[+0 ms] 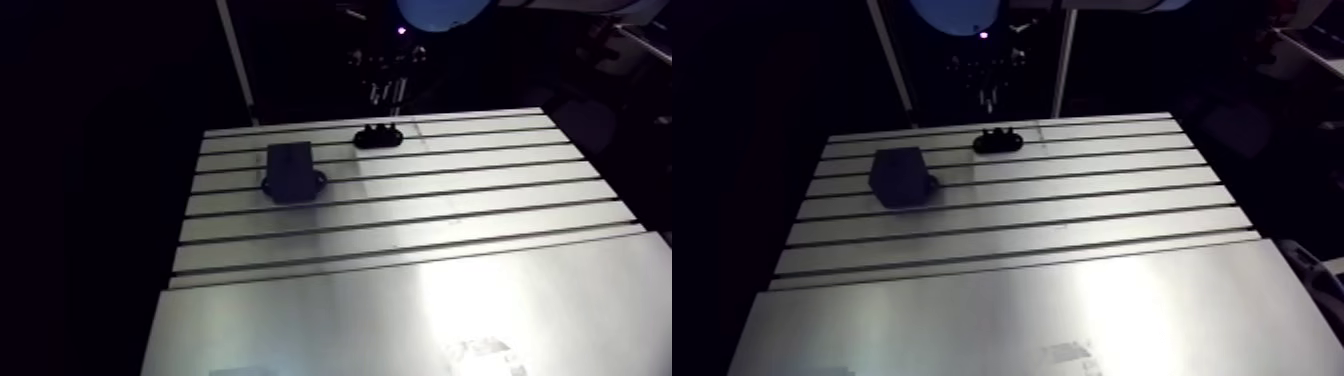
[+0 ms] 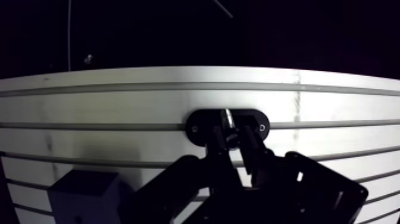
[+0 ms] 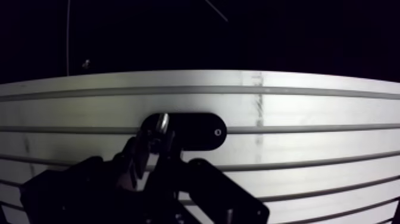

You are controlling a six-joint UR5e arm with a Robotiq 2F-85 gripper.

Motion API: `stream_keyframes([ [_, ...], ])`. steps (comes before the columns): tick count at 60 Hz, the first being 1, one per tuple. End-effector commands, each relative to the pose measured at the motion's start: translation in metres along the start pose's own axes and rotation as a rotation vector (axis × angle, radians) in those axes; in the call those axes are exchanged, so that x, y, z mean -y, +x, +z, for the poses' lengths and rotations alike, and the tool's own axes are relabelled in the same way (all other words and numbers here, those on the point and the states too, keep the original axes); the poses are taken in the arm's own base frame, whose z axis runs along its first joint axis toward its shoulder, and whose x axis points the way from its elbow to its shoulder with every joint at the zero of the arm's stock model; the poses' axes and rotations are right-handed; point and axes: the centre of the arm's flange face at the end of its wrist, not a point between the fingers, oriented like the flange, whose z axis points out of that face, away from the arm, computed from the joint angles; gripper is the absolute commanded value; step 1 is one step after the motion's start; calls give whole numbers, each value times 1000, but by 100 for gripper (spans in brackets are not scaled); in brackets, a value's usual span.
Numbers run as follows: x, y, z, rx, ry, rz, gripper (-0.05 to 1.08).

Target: Pick up the M10 bolt and insert it into the hole until fully seated.

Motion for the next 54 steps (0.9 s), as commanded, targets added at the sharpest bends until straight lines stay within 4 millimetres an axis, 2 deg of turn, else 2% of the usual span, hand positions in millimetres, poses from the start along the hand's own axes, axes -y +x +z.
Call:
stream_keyframes([
  [1,5,10,-46,-41,-1,-8,108],
  [12,13,15,-80,-32,27,-1,108],
  [14,14,17,-94,-9,37,5,108],
  [16,16,17,-101,8,40,4,108],
  [25,20,16,-118,103,53,5,108],
  [27,22,16,-129,149,56,22,108],
  [35,31,18,-148,228,62,15,108],
  [41,43,20,-157,272,67,-3,108],
  [48,58,24,-159,309,72,-27,108],
  [50,72,26,-156,330,74,-50,107],
  [53,78,26,-155,336,75,-61,107],
  [54,85,26,-156,337,76,-73,107],
])
